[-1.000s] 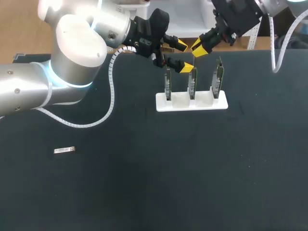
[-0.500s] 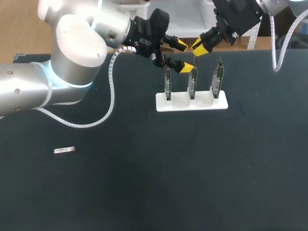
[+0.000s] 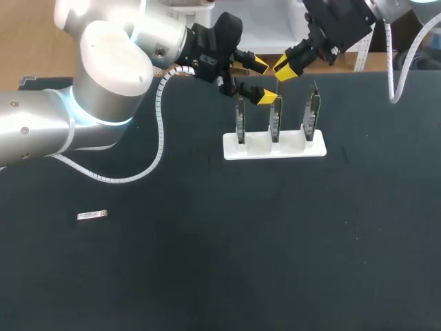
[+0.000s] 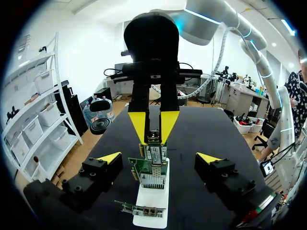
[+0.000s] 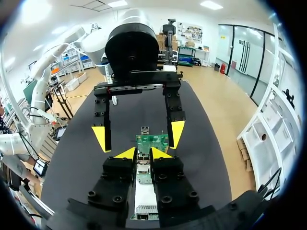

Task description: Pick up the optical module with the left hand, and insert it into the network port with the right hand.

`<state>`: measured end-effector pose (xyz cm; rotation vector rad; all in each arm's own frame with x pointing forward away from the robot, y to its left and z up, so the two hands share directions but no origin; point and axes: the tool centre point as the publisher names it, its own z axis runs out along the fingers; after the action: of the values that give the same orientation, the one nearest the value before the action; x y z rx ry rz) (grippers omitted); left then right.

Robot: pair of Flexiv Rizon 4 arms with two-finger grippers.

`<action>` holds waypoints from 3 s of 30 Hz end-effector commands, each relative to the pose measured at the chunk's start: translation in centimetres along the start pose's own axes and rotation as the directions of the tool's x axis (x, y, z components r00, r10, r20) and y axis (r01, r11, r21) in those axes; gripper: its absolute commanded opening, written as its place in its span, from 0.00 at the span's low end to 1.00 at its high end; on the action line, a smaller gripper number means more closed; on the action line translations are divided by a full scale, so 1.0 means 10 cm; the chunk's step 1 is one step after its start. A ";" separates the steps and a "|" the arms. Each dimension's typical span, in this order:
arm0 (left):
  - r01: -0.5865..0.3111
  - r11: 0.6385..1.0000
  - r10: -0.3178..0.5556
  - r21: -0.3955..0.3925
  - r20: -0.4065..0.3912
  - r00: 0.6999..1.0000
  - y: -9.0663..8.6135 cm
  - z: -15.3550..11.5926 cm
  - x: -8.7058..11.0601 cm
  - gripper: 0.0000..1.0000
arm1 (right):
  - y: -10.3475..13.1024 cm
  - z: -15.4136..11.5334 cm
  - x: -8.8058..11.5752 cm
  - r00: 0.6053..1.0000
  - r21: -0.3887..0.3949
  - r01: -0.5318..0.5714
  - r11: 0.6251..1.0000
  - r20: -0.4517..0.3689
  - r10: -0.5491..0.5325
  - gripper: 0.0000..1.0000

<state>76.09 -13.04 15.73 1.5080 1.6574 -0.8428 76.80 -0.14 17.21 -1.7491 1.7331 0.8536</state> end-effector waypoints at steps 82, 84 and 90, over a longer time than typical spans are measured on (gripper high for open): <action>0.001 1.000 -0.001 0.003 -0.005 1.000 0.02 0.01 -0.01 1.00 | 0.03 -0.08 0.10 0.999 0.037 -0.044 0.998 0.032 0.043 1.00; 0.001 1.000 -0.001 0.003 -0.005 1.000 0.02 0.01 -0.01 1.00 | 0.04 -0.11 0.11 0.998 0.046 -0.051 0.998 0.042 0.049 1.00; 0.001 1.000 -0.001 0.003 -0.005 1.000 0.02 0.01 -0.01 1.00 | 0.06 -0.19 0.16 0.994 0.058 -0.072 0.996 0.081 0.067 1.00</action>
<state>76.09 -13.03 15.73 1.5080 1.6573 -0.8428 77.12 -1.98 17.43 -1.6238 1.7664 0.8879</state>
